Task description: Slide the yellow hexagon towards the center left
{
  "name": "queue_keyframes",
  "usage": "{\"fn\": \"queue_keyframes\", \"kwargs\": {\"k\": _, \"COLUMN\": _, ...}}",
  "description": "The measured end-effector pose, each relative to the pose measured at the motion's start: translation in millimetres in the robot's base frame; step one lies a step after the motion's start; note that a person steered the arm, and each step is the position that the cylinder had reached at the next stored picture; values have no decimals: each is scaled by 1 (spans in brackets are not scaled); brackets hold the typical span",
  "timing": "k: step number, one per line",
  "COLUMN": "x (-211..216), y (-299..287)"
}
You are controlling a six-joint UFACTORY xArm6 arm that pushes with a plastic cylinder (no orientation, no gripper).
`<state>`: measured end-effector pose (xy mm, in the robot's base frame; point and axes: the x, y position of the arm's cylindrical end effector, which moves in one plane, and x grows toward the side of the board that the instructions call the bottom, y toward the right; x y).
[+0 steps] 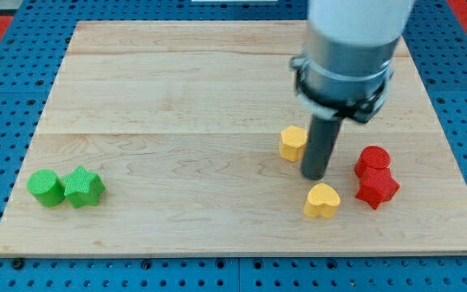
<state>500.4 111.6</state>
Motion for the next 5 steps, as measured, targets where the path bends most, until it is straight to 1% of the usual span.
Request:
{"fn": "queue_keyframes", "kwargs": {"k": 1, "x": -18, "y": -47}}
{"fn": "queue_keyframes", "kwargs": {"k": 2, "x": -43, "y": -71}}
{"fn": "queue_keyframes", "kwargs": {"k": 3, "x": -35, "y": -8}}
{"fn": "queue_keyframes", "kwargs": {"k": 4, "x": -66, "y": -50}}
{"fn": "queue_keyframes", "kwargs": {"k": 5, "x": -94, "y": -118}}
